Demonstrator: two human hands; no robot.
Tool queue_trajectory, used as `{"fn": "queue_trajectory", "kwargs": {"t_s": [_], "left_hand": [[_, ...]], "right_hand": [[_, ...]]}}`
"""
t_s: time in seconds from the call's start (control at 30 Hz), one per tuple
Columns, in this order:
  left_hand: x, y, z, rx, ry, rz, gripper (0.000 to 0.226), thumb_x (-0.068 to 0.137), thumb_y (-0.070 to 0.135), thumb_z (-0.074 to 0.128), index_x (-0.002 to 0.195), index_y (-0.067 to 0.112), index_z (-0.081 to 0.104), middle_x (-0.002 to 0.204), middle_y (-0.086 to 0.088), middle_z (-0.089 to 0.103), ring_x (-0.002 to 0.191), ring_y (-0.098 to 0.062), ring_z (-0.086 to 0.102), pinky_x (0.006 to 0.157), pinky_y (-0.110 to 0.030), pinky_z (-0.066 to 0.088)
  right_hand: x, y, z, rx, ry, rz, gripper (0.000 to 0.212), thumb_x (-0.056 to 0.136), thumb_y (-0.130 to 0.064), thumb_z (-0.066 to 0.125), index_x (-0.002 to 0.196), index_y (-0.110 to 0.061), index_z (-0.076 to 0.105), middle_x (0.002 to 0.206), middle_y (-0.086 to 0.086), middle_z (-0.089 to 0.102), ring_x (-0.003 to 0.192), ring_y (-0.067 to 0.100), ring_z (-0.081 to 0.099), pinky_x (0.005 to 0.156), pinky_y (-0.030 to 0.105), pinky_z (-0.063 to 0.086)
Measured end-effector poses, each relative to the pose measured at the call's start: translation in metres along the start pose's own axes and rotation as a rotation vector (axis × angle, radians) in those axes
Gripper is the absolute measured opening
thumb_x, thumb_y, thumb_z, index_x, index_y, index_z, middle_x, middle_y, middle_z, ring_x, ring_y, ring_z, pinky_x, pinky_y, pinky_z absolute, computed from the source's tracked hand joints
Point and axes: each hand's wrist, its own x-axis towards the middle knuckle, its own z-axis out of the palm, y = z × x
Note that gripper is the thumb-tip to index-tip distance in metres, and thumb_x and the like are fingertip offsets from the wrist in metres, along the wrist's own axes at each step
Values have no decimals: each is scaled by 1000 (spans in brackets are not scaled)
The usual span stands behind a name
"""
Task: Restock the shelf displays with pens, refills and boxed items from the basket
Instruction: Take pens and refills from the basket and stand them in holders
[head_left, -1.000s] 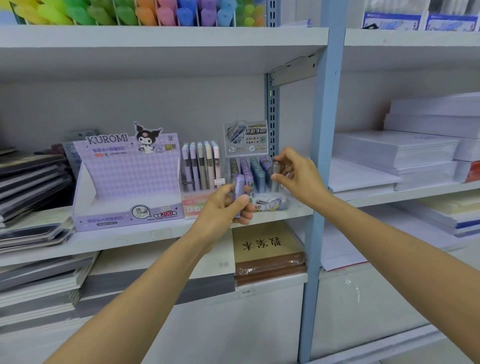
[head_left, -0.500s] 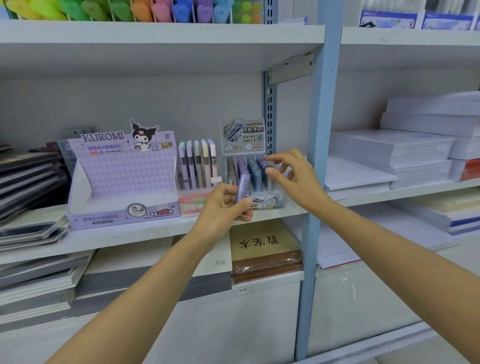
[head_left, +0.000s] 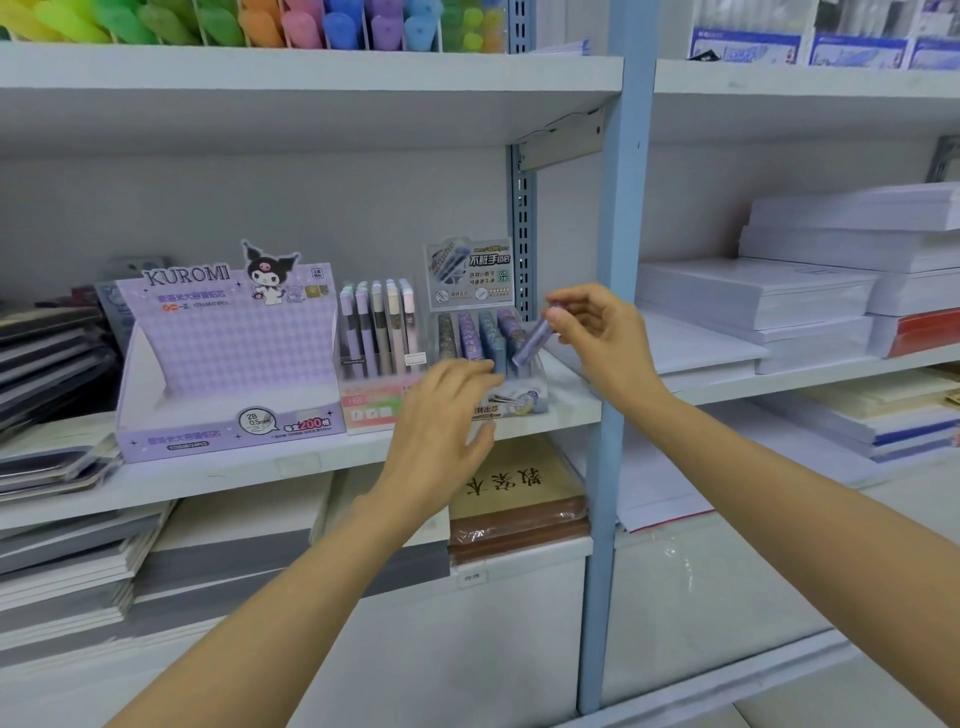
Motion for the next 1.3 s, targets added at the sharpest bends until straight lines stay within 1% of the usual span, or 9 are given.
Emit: {"fn": "queue_trajectory", "kwargs": {"t_s": [0.17, 0.27, 0.43, 0.7, 0.8, 0.9, 1.07, 1.2, 1.3], "left_hand": [[-13, -9, 17, 251, -209, 32, 74, 92, 32, 58, 154, 19, 19, 161, 1, 18, 148, -19, 13, 119, -36, 6], [-12, -11, 18, 276, -202, 51, 74, 89, 30, 60, 153, 19, 24, 159, 0, 24, 146, -20, 20, 119, -35, 8], [-12, -11, 16, 254, -165, 80, 72, 84, 25, 67, 147, 13, 36, 150, -4, 41, 134, -23, 38, 115, -36, 22], [-10, -11, 13, 249, -204, 79, 71, 89, 30, 59, 151, 17, 28, 153, 0, 34, 137, -19, 30, 116, -34, 17], [-10, -12, 15, 248, -199, 72, 71, 90, 31, 59, 151, 18, 27, 153, 1, 33, 137, -19, 30, 116, -33, 17], [-10, -12, 17, 254, -190, 74, 71, 90, 32, 59, 151, 18, 27, 153, 1, 33, 137, -19, 30, 116, -34, 17], [-12, -11, 17, 211, -188, 76, 72, 89, 30, 61, 151, 17, 27, 154, -1, 32, 139, -20, 28, 117, -35, 15], [-33, -11, 19, 68, -60, 59, 61, 86, 16, 63, 143, 11, 43, 153, -8, 35, 142, -26, 29, 117, -41, 22], [-78, -20, 38, 1, 169, -13, 37, 79, 2, 64, 115, 6, 62, 119, -12, 59, 111, -29, 53, 92, -38, 41]], "right_hand": [[-6, 10, 1, -191, -83, -46, 15, 92, -10, 64, 106, -13, 69, 96, 4, 72, 89, 18, 65, 83, 23, 52], [-3, 6, 1, -281, -133, -134, 15, 92, -9, 64, 105, -10, 70, 90, 2, 70, 80, 10, 62, 76, 10, 47], [6, -6, 1, -386, -251, -194, 15, 91, -11, 65, 104, -7, 72, 86, -2, 69, 79, 8, 62, 76, 8, 46], [9, -7, 1, -485, -391, -178, 18, 91, -12, 65, 108, -7, 70, 94, 4, 71, 88, 16, 66, 84, 26, 52], [3, -1, 5, -441, -305, -141, 29, 89, -15, 68, 117, -12, 61, 91, 2, 67, 83, 17, 64, 80, 25, 52], [-5, 6, 11, -442, -227, -178, 17, 88, -14, 70, 102, -8, 63, 93, 1, 67, 81, 18, 62, 77, 34, 53], [-18, 11, 14, -519, -168, -203, 21, 89, -19, 69, 107, -8, 69, 108, 7, 56, 98, 19, 55, 82, 36, 50], [-61, 12, 25, -436, -110, -373, 16, 92, -16, 62, 105, -7, 65, 105, 6, 55, 95, 14, 53, 79, 19, 40], [-116, 31, 46, -349, -287, -358, 6, 93, -13, 59, 96, -9, 63, 92, 2, 57, 83, 10, 52, 73, 17, 39]]}}
